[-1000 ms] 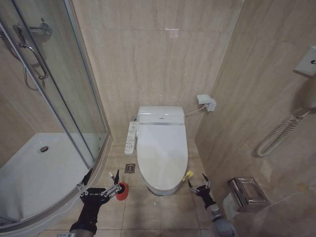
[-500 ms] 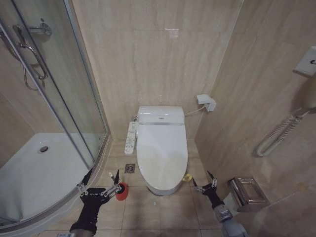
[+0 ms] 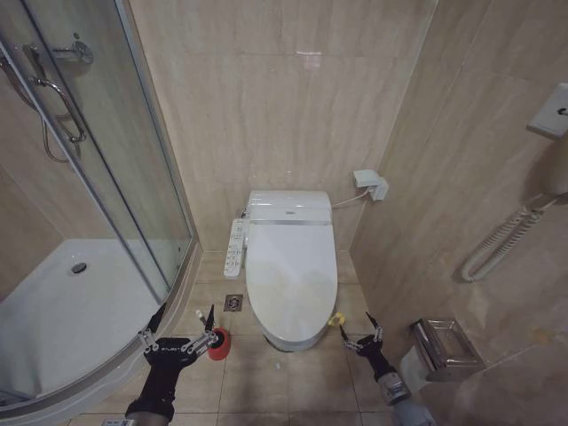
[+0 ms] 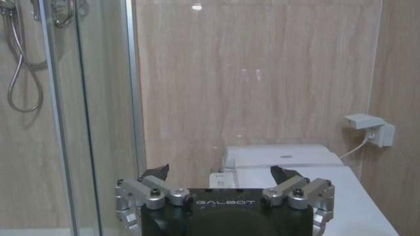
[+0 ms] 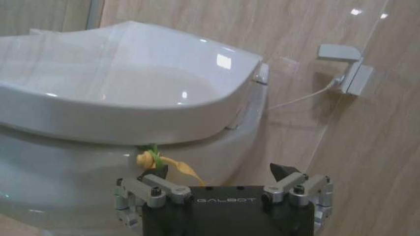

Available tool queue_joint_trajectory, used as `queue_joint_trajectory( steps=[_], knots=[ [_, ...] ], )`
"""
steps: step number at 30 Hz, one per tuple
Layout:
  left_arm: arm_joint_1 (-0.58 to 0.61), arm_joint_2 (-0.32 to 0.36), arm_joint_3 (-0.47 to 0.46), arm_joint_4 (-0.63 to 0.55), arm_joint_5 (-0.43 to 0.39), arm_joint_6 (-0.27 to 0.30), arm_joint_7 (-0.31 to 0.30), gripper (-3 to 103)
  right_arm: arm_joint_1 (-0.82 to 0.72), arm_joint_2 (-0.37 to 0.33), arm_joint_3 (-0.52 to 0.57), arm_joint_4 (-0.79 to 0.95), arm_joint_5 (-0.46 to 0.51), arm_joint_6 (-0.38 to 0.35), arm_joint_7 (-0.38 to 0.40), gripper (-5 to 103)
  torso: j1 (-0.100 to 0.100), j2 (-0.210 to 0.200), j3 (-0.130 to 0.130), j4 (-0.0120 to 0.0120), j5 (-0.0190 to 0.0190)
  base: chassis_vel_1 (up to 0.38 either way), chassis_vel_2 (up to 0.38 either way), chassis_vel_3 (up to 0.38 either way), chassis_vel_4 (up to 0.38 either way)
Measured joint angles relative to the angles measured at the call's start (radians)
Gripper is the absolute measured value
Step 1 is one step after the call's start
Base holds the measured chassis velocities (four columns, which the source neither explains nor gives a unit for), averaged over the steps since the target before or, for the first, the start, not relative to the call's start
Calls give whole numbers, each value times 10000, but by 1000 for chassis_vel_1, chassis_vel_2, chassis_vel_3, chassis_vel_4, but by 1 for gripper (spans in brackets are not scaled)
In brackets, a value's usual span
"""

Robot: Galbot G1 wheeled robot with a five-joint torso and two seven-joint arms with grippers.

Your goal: Open the toilet lid, clean the toilet bowl with a toilet brush, close the toilet lid, and flush.

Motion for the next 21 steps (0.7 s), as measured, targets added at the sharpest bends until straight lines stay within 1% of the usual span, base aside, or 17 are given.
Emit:
queue_joint_trajectory(
  steps=[6,21],
  knots=[
    [0,0,0,0,0,0,0,100,233,80,11,-286,-42,13,10,100,0,0,0,0,0,0,0,0,0],
    [0,0,0,0,0,0,0,100,195,81,-32,-185,-79,7,34,100,0,0,0,-2,-1,0,0,0,0]
  ],
)
